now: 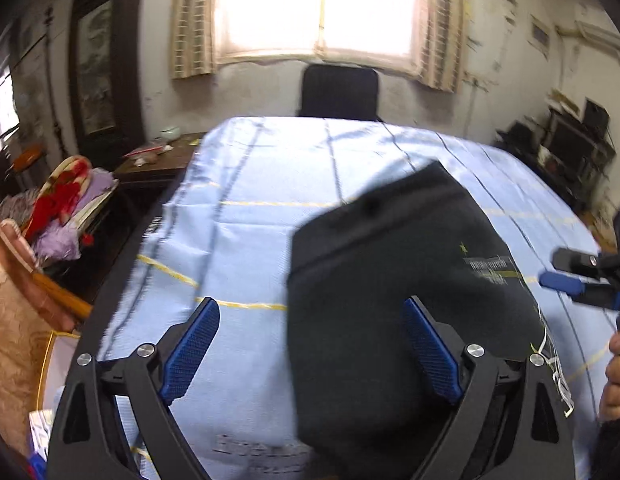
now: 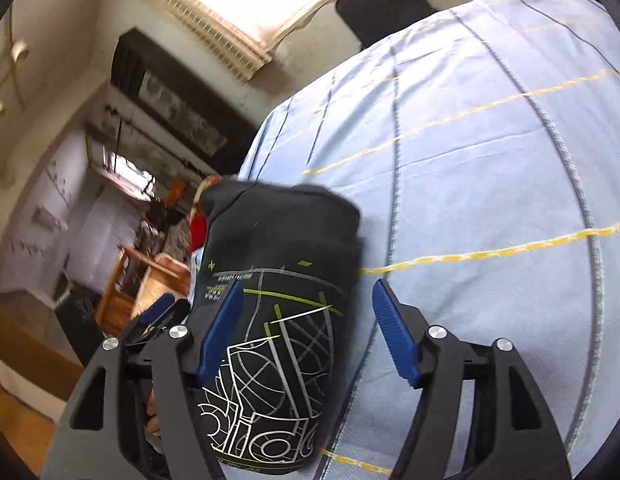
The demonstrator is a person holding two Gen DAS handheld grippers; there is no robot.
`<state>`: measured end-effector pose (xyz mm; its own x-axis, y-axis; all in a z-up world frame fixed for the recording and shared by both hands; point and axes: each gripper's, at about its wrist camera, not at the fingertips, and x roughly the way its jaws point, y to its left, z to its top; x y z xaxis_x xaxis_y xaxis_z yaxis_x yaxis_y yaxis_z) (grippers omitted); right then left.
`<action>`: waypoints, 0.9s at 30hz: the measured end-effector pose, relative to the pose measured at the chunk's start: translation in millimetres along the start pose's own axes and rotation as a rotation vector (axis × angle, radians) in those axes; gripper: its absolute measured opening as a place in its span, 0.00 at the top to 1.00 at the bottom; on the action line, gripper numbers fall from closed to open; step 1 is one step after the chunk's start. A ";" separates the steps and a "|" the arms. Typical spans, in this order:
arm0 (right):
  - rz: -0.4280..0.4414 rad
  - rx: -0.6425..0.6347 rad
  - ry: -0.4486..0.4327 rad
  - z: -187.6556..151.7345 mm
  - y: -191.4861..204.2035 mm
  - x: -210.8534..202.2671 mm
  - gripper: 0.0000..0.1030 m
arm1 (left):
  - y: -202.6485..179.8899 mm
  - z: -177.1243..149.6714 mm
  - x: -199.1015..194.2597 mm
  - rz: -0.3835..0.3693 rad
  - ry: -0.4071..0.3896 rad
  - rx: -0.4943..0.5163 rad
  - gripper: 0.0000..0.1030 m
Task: Fold large clothes
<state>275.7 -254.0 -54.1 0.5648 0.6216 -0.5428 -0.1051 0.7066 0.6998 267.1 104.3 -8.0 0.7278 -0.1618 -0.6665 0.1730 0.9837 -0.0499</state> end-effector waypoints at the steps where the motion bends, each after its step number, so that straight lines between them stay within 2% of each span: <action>1: -0.006 -0.001 -0.014 0.7 -0.2 -4.3 0.36 | 3.0 0.6 -3.1 0.016 -0.013 -0.009 0.09; 6: 0.015 -0.059 -0.041 -1.9 18.3 -9.8 0.33 | 1.0 2.0 -12.4 0.016 -0.039 -0.003 0.09; 11: -0.018 -0.161 -0.024 -9.5 46.0 3.0 0.27 | -13.3 -0.2 -11.3 0.012 -0.038 0.043 0.09; 15: -0.071 -0.218 -0.007 -20.9 56.4 14.4 0.26 | -22.2 -4.2 -7.2 0.042 -0.030 0.079 0.09; 22: -0.098 -0.216 0.050 -28.8 50.5 35.5 0.23 | -33.2 -12.5 5.5 0.105 0.006 0.134 0.09; 27: -0.092 -0.204 0.052 -27.4 47.5 36.5 0.23 | -32.9 -13.7 6.4 0.102 0.008 0.131 0.09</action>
<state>268.9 -188.5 -53.4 0.5375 0.5640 -0.6269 -0.2211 0.8116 0.5407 257.0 72.0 -20.8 0.7406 -0.0599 -0.6693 0.1839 0.9761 0.1161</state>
